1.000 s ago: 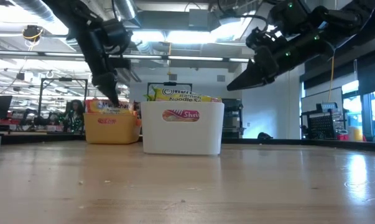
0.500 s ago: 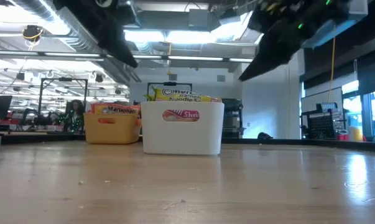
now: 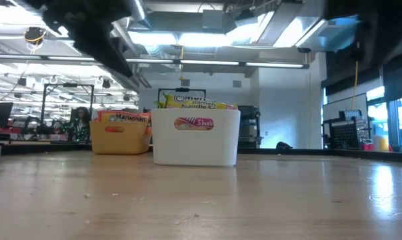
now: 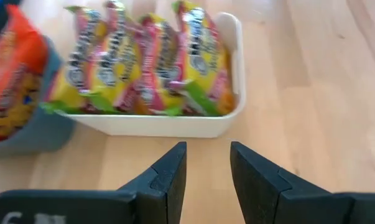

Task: Sort Maruchan noodles
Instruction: Put the orange noodle pack into the yellow bin

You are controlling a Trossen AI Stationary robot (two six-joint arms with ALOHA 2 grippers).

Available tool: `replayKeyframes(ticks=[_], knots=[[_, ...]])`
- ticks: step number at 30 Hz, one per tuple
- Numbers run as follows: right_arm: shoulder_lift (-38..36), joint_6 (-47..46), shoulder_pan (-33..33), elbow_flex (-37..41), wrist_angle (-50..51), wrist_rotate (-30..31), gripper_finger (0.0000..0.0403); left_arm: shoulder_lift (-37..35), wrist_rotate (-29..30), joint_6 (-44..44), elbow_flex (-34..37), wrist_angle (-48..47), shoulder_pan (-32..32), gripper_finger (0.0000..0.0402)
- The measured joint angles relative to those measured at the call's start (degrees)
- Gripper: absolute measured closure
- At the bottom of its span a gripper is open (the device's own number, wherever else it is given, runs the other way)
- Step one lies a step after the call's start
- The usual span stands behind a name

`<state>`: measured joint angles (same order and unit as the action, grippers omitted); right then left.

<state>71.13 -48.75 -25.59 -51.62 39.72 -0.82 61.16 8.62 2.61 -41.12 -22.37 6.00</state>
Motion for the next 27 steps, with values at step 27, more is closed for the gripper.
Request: replayKeyframes(ticks=[27], knots=[[12.4, -80.4, -30.3, 0.0, 2.4, -18.4, 0.0403, 0.4, 1.5, 2.8, 3.2, 2.2, 10.7, 0.0285]])
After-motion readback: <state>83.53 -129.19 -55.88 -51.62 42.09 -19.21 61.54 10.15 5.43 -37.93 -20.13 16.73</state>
